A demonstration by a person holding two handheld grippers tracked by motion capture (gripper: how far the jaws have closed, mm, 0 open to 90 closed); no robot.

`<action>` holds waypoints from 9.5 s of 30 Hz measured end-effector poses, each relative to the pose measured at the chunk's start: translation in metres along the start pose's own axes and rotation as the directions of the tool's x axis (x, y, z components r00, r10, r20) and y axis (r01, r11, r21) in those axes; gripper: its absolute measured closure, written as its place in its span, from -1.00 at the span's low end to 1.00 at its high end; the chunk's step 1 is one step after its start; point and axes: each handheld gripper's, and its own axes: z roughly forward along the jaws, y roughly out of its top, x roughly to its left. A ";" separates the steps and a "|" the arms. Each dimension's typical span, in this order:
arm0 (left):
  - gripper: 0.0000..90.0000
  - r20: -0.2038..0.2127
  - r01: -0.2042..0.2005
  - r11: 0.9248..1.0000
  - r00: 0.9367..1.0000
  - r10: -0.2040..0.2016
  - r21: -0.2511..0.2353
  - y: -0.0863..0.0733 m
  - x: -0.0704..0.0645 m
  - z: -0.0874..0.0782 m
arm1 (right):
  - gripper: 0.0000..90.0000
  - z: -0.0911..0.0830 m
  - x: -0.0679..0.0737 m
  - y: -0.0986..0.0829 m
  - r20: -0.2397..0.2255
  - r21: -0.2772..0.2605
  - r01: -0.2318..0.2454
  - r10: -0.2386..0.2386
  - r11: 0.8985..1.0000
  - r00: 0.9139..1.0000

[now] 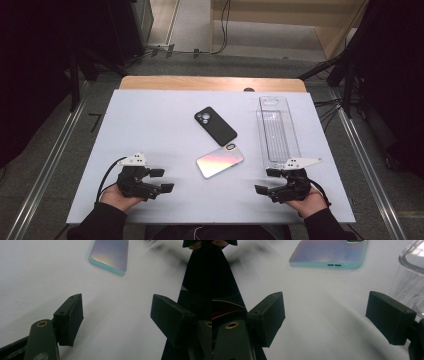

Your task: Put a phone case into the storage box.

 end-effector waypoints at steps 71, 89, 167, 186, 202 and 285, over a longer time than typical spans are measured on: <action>-1.00 0.037 -0.076 0.995 0.997 0.074 0.058 0.056 -0.005 0.028 | -0.69 0.000 -0.002 -0.001 0.000 0.013 -0.014 0.014 1.000 1.000; -1.00 0.044 -0.137 0.988 0.990 0.134 0.069 0.083 -0.010 0.052 | -0.69 0.001 -0.001 0.000 -0.002 0.006 -0.009 0.009 1.000 1.000; -1.00 0.023 -0.256 0.955 0.967 0.255 0.150 0.109 -0.022 0.157 | -0.69 0.002 0.003 -0.001 -0.012 0.017 0.004 -0.004 1.000 1.000; -1.00 -0.032 -0.288 0.939 0.954 0.299 0.186 0.096 -0.020 0.171 | -0.69 0.002 0.003 -0.001 -0.014 0.017 0.006 -0.006 1.000 1.000; -0.98 -0.113 -0.361 0.911 0.915 0.388 0.199 0.087 -0.029 0.175 | -0.69 0.002 0.004 -0.002 -0.021 0.021 0.002 -0.001 1.000 1.000; -0.61 -0.170 -0.169 0.984 0.973 0.157 -0.055 0.097 -0.046 0.100 | -0.69 0.005 0.027 0.010 -0.019 -0.034 -0.010 0.009 0.999 1.000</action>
